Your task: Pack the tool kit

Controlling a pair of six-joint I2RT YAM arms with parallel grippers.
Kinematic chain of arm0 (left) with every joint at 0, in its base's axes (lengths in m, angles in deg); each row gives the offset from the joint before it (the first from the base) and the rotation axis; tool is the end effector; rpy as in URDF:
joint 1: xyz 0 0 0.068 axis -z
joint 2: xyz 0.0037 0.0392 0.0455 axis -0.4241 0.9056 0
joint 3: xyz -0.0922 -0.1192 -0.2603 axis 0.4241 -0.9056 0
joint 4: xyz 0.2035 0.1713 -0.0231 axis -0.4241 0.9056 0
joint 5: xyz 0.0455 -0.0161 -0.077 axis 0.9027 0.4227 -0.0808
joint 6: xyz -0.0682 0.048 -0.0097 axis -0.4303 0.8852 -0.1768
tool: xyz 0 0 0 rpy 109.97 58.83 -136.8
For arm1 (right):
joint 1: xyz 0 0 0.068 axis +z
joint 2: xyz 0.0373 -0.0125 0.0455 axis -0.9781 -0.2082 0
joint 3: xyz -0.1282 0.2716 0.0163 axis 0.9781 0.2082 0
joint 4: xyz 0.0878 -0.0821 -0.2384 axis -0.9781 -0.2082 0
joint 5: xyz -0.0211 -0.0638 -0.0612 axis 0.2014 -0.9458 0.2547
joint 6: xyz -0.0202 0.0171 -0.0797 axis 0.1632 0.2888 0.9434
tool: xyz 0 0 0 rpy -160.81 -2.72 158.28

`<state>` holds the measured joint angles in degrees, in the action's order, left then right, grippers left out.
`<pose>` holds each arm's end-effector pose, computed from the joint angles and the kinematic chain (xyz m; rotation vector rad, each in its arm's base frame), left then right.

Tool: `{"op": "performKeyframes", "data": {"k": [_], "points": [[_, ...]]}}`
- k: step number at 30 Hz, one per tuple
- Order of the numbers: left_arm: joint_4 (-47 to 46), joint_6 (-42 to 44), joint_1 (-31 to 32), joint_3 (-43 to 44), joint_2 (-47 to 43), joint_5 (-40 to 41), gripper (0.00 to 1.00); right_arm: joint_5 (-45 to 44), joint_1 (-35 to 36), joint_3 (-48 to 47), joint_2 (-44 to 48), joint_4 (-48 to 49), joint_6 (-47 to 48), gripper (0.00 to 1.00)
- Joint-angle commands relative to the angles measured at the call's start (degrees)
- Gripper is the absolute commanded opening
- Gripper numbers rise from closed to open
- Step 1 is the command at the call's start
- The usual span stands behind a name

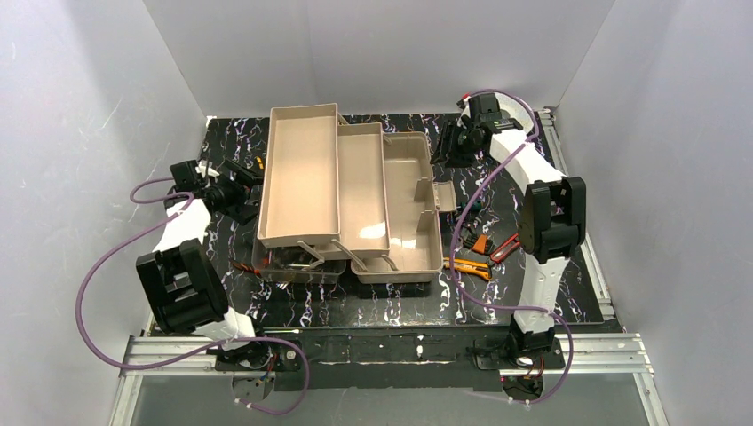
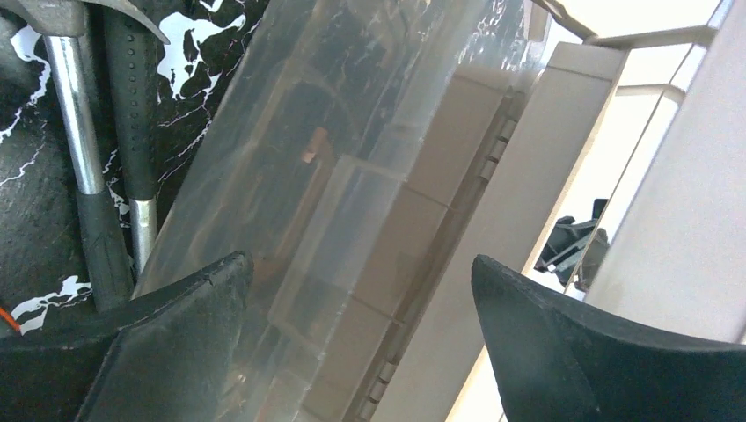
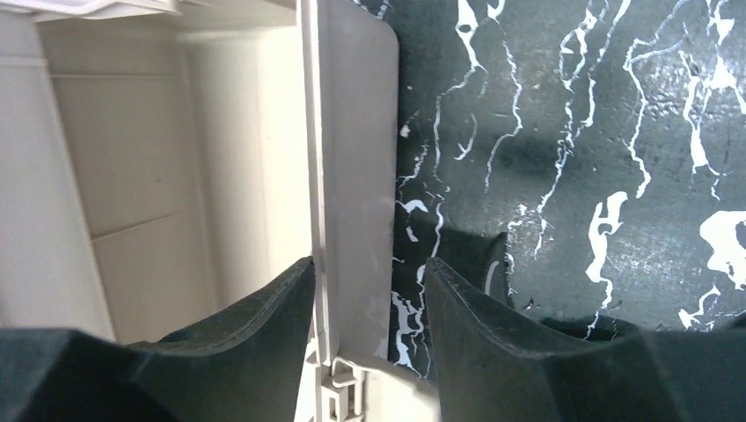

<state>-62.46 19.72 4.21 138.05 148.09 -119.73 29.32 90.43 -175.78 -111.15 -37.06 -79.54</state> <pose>0.3361 0.0777 0.2502 -0.9363 2.1050 -1.0214 0.4794 0.1272 0.2604 0.0479 2.4494 0.6159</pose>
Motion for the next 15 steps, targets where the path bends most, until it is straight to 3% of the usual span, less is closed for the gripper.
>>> {"op": "performKeyframes", "data": {"k": [1,3,7,15], "points": [[-1.6,-0.5,0.9,-0.6,0.2,-4.3,0.93,-3.4,0.0,-3.4,-2.1,-4.5,1.9,0.54],[-1.8,-0.4,1.4,-0.4,0.2,-4.5,0.93,-3.8,0.0,-3.7,-2.2,-4.7,1.9,0.48],[-1.9,-0.2,2.7,0.4,0.0,-5.4,0.91,-5.4,-0.7,-5.2,-2.7,-6.0,1.9,0.18],[-1.4,1.6,8.9,2.2,-1.7,-6.5,0.88,-3.5,-5.0,-4.9,-2.0,-6.0,1.5,0.15]]}}
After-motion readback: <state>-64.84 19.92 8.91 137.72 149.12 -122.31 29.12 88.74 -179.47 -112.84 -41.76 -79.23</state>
